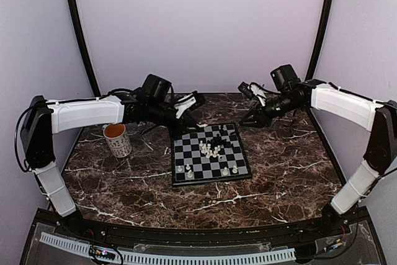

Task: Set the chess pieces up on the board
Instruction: Pick up the bishop from the chessboard, then pass from the left arm to the right

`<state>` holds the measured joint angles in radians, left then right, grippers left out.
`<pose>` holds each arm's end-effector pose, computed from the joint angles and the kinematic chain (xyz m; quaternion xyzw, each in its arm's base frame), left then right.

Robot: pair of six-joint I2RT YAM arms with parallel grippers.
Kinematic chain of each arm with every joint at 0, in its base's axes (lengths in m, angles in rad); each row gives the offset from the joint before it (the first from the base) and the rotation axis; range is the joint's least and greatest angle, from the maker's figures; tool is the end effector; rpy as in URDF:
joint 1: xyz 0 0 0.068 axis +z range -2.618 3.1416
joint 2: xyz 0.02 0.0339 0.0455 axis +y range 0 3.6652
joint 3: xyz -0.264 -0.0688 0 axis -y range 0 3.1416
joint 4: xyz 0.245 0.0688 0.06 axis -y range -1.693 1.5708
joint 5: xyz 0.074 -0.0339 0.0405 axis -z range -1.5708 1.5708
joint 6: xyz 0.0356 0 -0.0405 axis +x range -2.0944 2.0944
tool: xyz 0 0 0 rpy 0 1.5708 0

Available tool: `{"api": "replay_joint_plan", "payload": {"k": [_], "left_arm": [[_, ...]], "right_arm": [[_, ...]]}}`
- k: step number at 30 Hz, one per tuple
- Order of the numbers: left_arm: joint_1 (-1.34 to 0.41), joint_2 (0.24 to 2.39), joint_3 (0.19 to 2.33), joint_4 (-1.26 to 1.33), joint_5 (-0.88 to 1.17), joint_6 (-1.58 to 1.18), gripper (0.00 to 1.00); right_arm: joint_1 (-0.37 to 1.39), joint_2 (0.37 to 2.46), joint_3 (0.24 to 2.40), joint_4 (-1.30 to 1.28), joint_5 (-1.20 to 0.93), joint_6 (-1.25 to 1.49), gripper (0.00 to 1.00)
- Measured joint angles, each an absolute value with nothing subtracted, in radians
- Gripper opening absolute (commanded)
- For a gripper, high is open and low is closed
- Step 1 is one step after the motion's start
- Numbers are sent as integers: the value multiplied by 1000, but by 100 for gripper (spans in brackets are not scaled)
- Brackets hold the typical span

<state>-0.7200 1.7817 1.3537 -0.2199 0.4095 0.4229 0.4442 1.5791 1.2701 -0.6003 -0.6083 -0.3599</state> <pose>0.2975 -0.2798 0.2602 0.5503 0.6885 -0.2446 0.4042 0.2958 0.1633 0.2787 -0.4426 0.7924 0.2961 0.2976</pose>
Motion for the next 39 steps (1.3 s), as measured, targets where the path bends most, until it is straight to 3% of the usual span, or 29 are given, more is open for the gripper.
{"api": "replay_joint_plan", "payload": {"k": [8, 17, 23, 35, 39], "left_arm": [[-759, 1711, 1289, 30, 491, 225, 20], [-822, 1711, 1272, 173, 508, 133, 21], [-824, 1711, 1272, 200, 513, 117, 21], [-824, 1711, 1267, 213, 515, 115, 21], [-824, 1713, 1267, 214, 516, 115, 29]], "right_arm": [[448, 1604, 1366, -497, -817, -122, 43], [499, 1638, 1372, -399, -944, 70, 46], [539, 1638, 1357, -386, -972, 96, 42], [551, 1638, 1343, -361, -999, 122, 15], [551, 1638, 1341, -354, -998, 131, 7]]}}
